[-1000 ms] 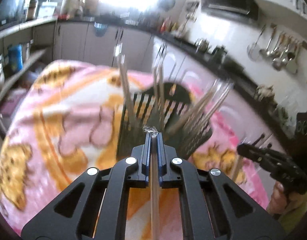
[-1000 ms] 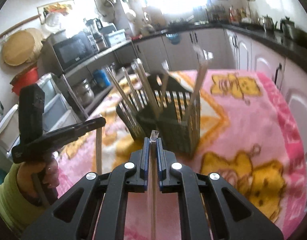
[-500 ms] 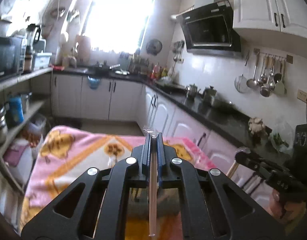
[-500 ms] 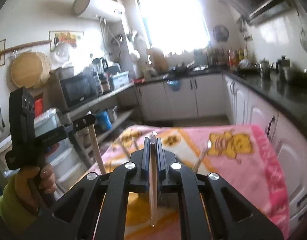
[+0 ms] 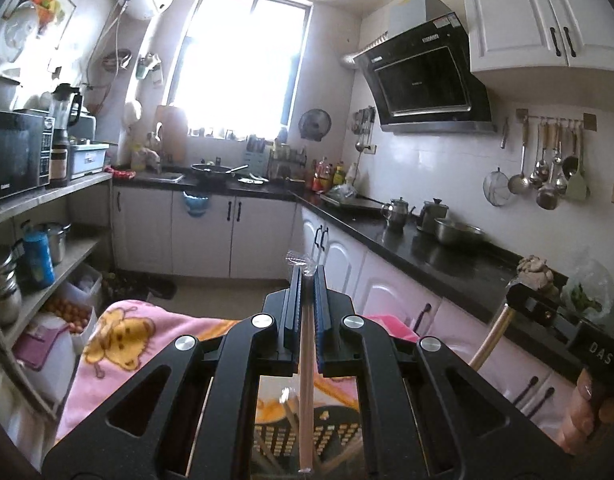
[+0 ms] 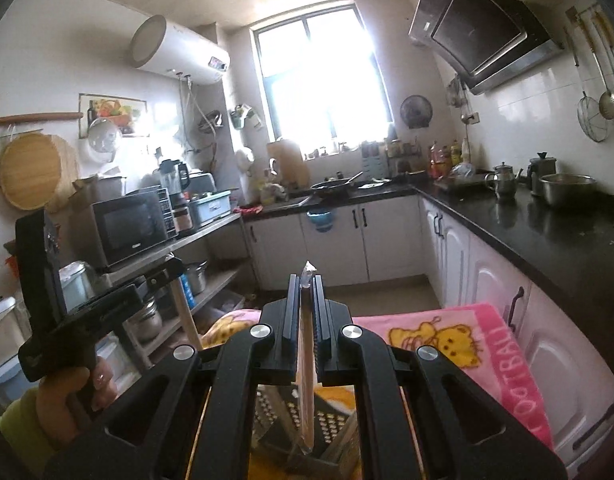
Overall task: Organize utensils
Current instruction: 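Lift both held chopsticks over the caddy and lower them into it, then open both tools to release the chopsticks and withdraw from the caddy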
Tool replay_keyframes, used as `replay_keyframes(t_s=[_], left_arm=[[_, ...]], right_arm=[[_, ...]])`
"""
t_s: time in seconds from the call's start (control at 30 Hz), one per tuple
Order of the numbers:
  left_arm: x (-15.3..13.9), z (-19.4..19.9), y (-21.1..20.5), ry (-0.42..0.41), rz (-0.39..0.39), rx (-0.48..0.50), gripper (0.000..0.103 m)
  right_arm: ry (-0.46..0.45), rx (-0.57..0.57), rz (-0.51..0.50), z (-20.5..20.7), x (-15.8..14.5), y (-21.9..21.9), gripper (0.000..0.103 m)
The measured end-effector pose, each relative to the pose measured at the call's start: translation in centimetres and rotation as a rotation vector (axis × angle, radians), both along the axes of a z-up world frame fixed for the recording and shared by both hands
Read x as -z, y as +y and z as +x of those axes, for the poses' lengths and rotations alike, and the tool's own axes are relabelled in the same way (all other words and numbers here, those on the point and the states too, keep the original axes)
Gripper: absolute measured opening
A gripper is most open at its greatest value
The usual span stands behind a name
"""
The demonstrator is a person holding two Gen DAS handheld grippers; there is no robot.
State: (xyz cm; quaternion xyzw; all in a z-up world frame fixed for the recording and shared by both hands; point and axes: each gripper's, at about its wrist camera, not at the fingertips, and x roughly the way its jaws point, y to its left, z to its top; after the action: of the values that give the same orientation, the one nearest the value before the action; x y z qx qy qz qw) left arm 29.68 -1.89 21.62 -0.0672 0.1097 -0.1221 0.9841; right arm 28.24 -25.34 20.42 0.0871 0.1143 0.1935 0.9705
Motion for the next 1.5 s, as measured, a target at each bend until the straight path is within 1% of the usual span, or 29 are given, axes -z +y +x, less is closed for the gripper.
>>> replay_keyframes(t_s=[0.13, 0.27, 0.5, 0.67, 1.0, 1.27, 1.5], left_arm=[[1.1, 1.2, 0.3, 0.008, -0.015, -0.015, 0.001], [2.4, 1.8, 0.3, 0.000, -0.009, -0.038, 0.001], [5.1, 2.8, 0.6, 0.006, -0.014, -0.062, 0.001], [6.6, 3.2, 0.6, 0.011, -0.024, -0.056, 0.001], [9.3, 3.4, 0.7, 0.029, -0.040, -0.033, 0.001], [11.3, 3.7, 0.4, 0.069, -0.034, -0.018, 0.001], [12.4, 3.7, 0.5, 0.089, -0.021, -0.014, 0.001]], right_arm=[[-0.005, 0.035, -0.007, 0.9, 0.8, -0.2, 0.006], [-0.007, 0.061, -0.011, 1.9, 1.7, -0.2, 0.006], [0.014, 0.071, -0.001, 3.4, 3.3, 0.4, 0.006], [0.019, 0.076, -0.008, 4.2, 4.4, 1.2, 0.006], [0.059, 0.074, 0.040, 5.5, 7.9, 1.8, 0.006], [0.072, 0.057, 0.054, 5.9, 9.8, 2.5, 0.006], [0.108, 0.054, 0.047, 6.1, 11.6, 3.0, 0.006]])
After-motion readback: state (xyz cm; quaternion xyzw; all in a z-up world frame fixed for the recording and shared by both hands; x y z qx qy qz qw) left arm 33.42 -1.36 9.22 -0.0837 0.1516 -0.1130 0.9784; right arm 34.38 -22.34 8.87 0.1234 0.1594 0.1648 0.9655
